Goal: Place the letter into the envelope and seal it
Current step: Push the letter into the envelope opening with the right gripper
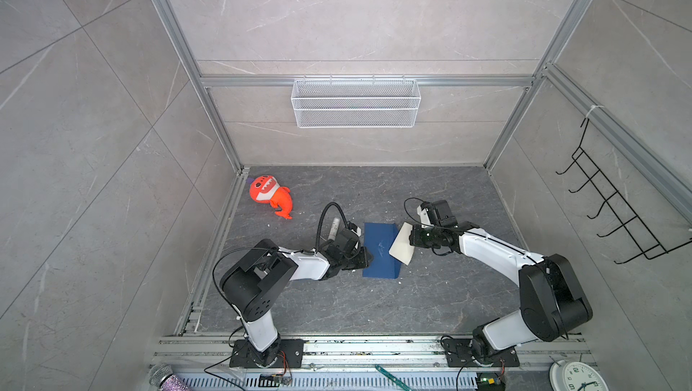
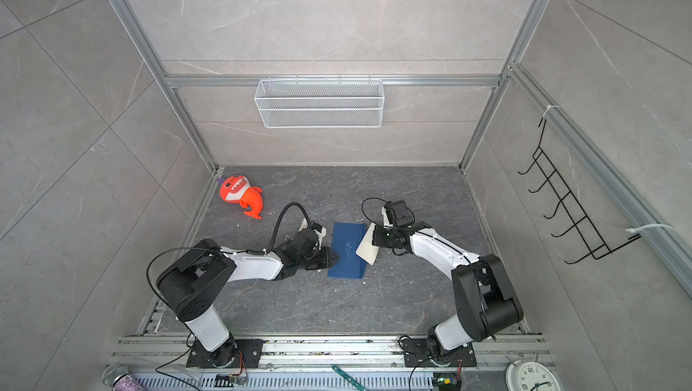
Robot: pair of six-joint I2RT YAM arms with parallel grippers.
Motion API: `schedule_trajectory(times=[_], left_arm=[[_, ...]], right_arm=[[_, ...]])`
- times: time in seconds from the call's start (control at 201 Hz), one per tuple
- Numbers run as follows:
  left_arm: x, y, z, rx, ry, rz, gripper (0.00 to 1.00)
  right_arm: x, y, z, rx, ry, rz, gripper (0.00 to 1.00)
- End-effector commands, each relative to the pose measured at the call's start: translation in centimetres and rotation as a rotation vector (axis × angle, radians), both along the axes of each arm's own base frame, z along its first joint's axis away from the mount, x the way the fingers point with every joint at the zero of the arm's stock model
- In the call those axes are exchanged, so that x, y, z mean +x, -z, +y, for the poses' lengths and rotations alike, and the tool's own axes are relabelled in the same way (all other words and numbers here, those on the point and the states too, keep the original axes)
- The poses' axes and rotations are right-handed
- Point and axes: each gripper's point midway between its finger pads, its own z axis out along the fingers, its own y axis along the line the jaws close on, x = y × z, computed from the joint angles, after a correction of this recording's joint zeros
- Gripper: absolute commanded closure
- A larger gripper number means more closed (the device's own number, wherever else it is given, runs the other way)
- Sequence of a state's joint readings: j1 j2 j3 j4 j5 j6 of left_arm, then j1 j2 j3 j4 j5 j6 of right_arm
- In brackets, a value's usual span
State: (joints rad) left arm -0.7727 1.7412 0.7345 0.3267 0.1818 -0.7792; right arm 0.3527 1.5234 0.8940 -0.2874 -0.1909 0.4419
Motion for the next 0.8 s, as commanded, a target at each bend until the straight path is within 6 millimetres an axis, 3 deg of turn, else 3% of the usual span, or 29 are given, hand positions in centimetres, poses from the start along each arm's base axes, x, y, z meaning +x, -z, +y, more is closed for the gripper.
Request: schedule_trajectory(times=[0.0, 0.792], left_arm=[[-0.1, 1.1, 0.3, 0.013, -0.015, 0.003, 0.69], [0.2, 1.7, 0.1, 0.010, -0.013, -0.001, 0.70]], right_arm=[[-0.3, 1.0, 0.1, 0.011, 0.003, 0.032, 1.00], [-0.5, 3.2, 1.5, 0.032, -0.066, 0.149, 1.00]])
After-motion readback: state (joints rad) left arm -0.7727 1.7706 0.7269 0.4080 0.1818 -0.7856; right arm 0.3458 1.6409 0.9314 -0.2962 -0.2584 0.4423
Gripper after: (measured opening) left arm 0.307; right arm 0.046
